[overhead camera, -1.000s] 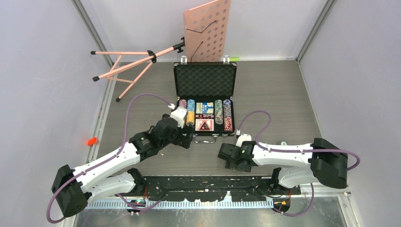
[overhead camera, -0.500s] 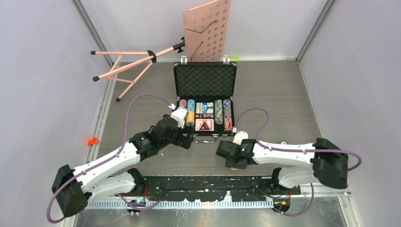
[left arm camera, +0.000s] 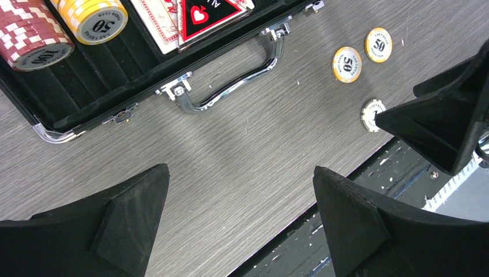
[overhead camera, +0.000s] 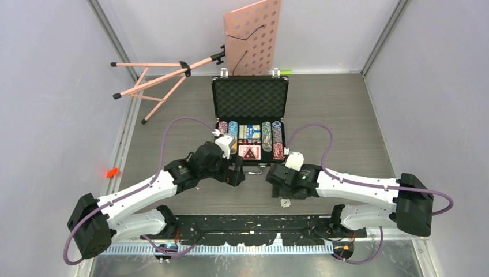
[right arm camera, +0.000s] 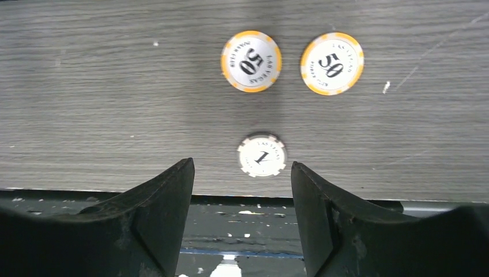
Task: Pack up texas hold em set
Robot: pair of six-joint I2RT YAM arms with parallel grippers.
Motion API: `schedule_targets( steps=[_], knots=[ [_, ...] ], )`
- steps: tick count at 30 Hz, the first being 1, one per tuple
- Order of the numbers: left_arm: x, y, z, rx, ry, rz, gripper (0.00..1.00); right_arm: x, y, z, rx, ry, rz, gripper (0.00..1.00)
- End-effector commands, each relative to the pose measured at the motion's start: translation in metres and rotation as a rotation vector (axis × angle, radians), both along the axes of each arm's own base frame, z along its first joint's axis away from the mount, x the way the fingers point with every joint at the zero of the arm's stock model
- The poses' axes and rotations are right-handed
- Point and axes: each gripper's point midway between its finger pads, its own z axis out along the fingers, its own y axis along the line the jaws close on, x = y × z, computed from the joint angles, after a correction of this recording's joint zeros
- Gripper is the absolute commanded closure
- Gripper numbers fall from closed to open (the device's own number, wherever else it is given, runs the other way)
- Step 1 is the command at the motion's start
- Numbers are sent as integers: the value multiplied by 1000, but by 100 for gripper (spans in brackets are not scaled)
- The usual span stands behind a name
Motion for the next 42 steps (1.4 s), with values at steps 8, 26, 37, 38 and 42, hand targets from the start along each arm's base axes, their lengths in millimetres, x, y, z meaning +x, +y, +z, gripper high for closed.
schedule_targets(
  steps=[8,26,37,38,42],
  knots=[
    [4,-4,22,-50,-29,12,0,-11,-6,-35,11,88,-40,36],
    [6,0,19,-22,-32,23,0,-18,-3,-61,-36,166,-15,55],
    [-2,-36,8,-95,148,-37,1,6,8,-12,28,6,85,58],
    [-2,-41,8,-102,165,-43,1,8,10,-7,46,-12,93,59],
    [0,-59,15,-148,232,-69,2,16,12,9,86,-93,145,62]
  ],
)
